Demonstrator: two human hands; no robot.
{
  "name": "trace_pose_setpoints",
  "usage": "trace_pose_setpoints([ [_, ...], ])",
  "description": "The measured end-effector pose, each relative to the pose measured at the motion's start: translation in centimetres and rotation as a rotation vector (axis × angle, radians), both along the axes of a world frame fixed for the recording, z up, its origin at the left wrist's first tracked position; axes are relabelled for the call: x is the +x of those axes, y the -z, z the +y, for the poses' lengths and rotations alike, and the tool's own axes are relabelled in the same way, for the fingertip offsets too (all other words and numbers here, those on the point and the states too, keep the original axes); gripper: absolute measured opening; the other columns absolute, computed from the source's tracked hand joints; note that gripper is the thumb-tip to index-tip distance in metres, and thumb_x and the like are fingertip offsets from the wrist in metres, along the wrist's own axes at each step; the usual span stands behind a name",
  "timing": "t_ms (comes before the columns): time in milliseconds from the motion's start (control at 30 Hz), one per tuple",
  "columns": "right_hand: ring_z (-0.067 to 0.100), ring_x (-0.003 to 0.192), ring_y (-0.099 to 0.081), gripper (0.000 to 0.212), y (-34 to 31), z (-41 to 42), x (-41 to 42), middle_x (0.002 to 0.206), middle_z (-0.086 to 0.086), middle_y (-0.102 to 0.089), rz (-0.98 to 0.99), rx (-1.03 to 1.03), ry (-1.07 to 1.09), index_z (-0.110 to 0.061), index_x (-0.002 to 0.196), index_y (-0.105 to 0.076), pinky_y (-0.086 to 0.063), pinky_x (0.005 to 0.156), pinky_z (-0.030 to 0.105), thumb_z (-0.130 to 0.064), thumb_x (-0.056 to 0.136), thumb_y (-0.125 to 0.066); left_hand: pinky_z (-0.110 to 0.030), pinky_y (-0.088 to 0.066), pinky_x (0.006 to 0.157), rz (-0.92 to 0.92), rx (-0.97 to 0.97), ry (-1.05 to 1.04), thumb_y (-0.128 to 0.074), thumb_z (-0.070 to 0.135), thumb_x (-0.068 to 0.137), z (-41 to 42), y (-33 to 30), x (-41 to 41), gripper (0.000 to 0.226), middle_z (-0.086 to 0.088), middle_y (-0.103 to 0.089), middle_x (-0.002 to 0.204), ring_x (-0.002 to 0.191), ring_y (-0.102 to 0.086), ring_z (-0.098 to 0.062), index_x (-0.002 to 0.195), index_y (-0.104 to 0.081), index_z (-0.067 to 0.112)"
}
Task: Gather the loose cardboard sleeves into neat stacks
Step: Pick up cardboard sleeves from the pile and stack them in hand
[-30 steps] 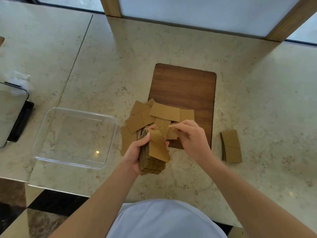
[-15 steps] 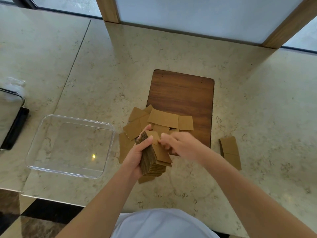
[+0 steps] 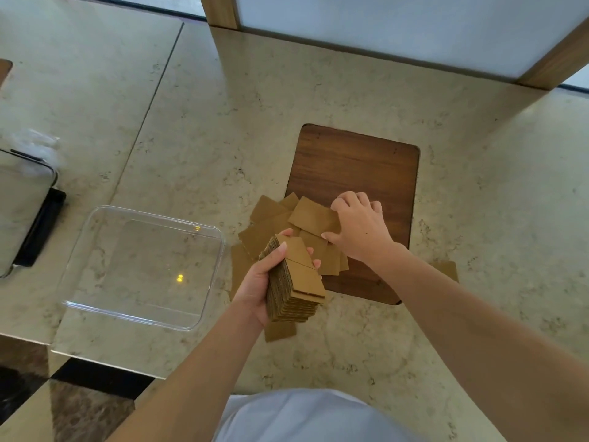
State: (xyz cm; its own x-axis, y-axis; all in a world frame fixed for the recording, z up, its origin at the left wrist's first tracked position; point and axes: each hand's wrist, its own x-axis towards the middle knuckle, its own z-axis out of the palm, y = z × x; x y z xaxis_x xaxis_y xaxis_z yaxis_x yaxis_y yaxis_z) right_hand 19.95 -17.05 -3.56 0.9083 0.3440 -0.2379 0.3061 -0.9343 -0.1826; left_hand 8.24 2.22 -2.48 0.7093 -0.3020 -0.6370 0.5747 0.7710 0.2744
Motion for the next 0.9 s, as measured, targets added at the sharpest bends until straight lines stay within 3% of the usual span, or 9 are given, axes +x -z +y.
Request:
trace_pose_setpoints([
  [67,0.023,0.113,-0.053,0.042,-0.3,-0.3,-0.3,0.119,0.000,-0.059,-0.016,0.058,0.013,-0.020,0.119,-0.062,-0.046,0.095,0.043,-0.046,0.088,-0.073,-0.057,-0.058,0.087,0.021,0.023,-0.014,-0.090,0.025,0.074,0.0,0.0,0.0,0.060,-0.025,-0.068,0.123,0.109,-0.069,-0.043,0.130,-0.069,0.025],
  [200,0.019,0.085,-0.063,0.011,-1.5,-0.7,-1.6,0.089,-0.007,-0.062,0.182,0.345,0.105,-0.019,0.100,-0.065,-0.049,0.069,0.033,-0.029,0.097,-0.064,-0.055,-0.059,0.085,0.041,0.065,-0.011,-0.088,0.025,0.075,-0.3,-0.2,0.0,0.056,-0.025,-0.069,0.121,0.108,-0.070,-0.044,0.128,-0.071,0.026],
  [333,0.003,0.089,-0.059,0.017,-3.4,-0.8,-4.0,0.096,-0.012,-0.066,0.160,0.630,0.119,-0.025,0.113,-0.069,-0.045,0.078,0.018,-0.022,0.098,-0.063,-0.053,-0.059,0.083,0.054,0.026,-0.010,-0.091,0.029,0.074,-0.4,-0.6,-0.5,0.063,-0.025,-0.070,0.120,0.104,-0.071,-0.043,0.133,-0.068,0.025],
  [400,0.001,0.089,-0.058,0.018,-4.7,-0.4,-5.3,0.096,-0.014,-0.066,0.106,0.655,0.099,-0.025,0.113,-0.070,-0.043,0.078,0.012,-0.020,0.098,-0.062,-0.053,-0.059,0.084,0.052,0.006,-0.009,-0.087,0.028,0.080,-0.6,-0.8,-0.9,0.058,-0.025,-0.070,0.120,0.102,-0.072,-0.041,0.134,-0.067,0.022],
  [533,0.011,0.074,-0.054,0.017,-7.0,1.1,-8.1,0.092,-0.006,-0.057,-0.011,0.462,0.089,-0.020,0.109,-0.069,-0.048,0.062,0.027,-0.023,0.100,-0.055,-0.059,-0.056,0.095,0.089,0.182,-0.001,-0.090,0.031,0.073,-1.9,-1.2,-0.8,0.084,-0.030,-0.063,0.136,0.117,-0.066,-0.046,0.146,-0.054,0.013],
  [633,0.015,0.070,-0.049,0.024,-7.9,2.5,-10.1,0.092,-0.002,-0.046,0.098,0.313,-0.019,-0.017,0.103,-0.062,-0.045,0.060,0.032,-0.030,0.105,-0.042,-0.061,-0.052,0.101,0.111,0.247,0.006,-0.095,0.037,0.061,-2.4,-1.5,-0.7,0.101,-0.030,-0.058,0.144,0.127,-0.059,-0.049,0.148,-0.051,0.011],
  [800,0.016,0.074,-0.049,0.043,-8.3,1.8,-9.5,0.080,0.010,-0.054,0.368,0.466,0.049,-0.008,0.083,-0.060,-0.047,0.067,0.043,-0.034,0.107,-0.035,-0.051,-0.062,0.075,-0.005,0.089,-0.018,-0.091,0.030,0.071,-2.1,-1.4,-0.8,0.076,-0.023,-0.069,0.130,0.106,-0.073,-0.039,0.140,-0.060,0.035],
  [900,0.014,0.072,-0.060,0.039,-6.8,0.3,-6.7,0.086,0.006,-0.067,0.531,0.583,0.264,-0.017,0.090,-0.069,-0.049,0.065,0.033,-0.041,0.105,-0.043,-0.053,-0.061,0.077,-0.026,0.039,-0.020,-0.094,0.028,0.068,-1.7,-1.2,-0.3,0.079,-0.023,-0.071,0.126,0.101,-0.073,-0.041,0.140,-0.061,0.034],
])
